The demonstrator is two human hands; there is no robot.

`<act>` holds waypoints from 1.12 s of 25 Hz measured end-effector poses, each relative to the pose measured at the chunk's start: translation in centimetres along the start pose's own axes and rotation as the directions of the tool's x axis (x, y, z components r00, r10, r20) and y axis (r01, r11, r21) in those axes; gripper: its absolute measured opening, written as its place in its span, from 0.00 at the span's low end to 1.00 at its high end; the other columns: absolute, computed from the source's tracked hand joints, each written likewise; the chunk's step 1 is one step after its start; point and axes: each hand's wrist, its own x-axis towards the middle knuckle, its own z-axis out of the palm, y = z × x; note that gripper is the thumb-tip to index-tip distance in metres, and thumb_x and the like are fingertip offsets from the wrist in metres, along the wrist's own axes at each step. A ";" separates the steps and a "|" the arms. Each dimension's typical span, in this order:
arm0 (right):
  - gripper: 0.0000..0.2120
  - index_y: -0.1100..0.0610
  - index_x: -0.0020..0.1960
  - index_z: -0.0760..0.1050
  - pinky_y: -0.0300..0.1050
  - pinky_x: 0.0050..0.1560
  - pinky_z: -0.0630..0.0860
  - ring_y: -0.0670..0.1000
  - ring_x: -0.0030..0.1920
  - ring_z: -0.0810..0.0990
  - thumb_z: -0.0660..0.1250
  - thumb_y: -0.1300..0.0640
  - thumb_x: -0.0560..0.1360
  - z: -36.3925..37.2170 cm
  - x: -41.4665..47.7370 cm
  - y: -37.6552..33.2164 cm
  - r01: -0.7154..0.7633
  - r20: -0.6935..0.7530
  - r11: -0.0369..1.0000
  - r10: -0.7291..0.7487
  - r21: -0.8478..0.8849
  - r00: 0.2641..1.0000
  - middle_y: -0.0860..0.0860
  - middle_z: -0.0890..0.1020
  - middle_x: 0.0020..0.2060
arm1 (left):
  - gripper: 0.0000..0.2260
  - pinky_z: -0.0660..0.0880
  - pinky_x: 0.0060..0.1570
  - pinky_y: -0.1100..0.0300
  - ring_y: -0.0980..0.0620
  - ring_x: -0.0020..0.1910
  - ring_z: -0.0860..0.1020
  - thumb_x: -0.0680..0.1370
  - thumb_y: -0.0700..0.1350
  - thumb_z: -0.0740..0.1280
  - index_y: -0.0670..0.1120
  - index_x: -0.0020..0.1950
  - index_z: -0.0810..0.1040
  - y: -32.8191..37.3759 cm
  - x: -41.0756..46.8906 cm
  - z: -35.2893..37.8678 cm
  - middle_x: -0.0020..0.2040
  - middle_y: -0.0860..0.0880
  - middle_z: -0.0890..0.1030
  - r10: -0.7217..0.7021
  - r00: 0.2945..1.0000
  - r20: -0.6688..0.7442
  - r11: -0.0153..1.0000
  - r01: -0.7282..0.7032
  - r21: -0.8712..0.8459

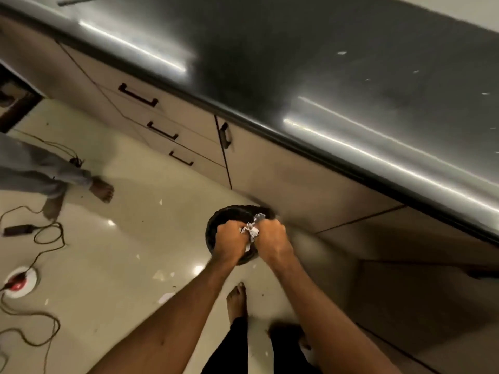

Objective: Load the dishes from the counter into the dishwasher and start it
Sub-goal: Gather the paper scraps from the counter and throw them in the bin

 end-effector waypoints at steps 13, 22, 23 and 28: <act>0.26 0.52 0.73 0.77 0.38 0.62 0.73 0.53 0.66 0.80 0.77 0.54 0.76 17.8 17.6 1.6 -0.163 0.221 0.902 0.077 0.400 0.972 0.52 0.82 0.68 | 0.08 0.80 0.47 0.56 0.50 0.41 0.83 0.79 0.43 0.73 0.41 0.56 0.84 -17.7 15.6 7.1 0.47 0.46 0.87 -0.351 0.915 0.202 0.725 0.401 -0.560; 0.28 0.56 0.80 0.66 0.44 0.71 0.70 0.54 0.72 0.76 0.68 0.62 0.81 17.1 16.2 1.9 -0.258 0.265 0.795 0.127 0.550 0.956 0.56 0.76 0.73 | 0.05 0.79 0.59 0.46 0.46 0.44 0.78 0.73 0.45 0.68 0.46 0.41 0.83 -15.3 16.1 4.9 0.38 0.47 0.80 -0.412 0.892 0.189 0.688 0.440 -0.577; 0.28 0.57 0.80 0.66 0.44 0.71 0.70 0.54 0.72 0.75 0.67 0.62 0.82 16.6 15.7 1.7 -0.253 0.263 0.788 0.120 0.562 0.957 0.57 0.75 0.74 | 0.06 0.79 0.58 0.49 0.45 0.45 0.80 0.74 0.46 0.68 0.46 0.43 0.84 -14.8 15.6 4.6 0.40 0.47 0.81 -0.381 0.908 0.172 0.741 0.412 -0.530; 0.28 0.54 0.81 0.66 0.47 0.76 0.68 0.54 0.74 0.74 0.68 0.56 0.82 12.8 11.5 1.9 -0.185 0.206 0.829 0.087 0.527 0.975 0.54 0.74 0.76 | 0.19 0.70 0.63 0.63 0.47 0.66 0.78 0.80 0.49 0.67 0.50 0.71 0.79 -11.1 12.1 3.1 0.65 0.49 0.82 -0.129 0.973 0.193 0.987 0.145 -0.068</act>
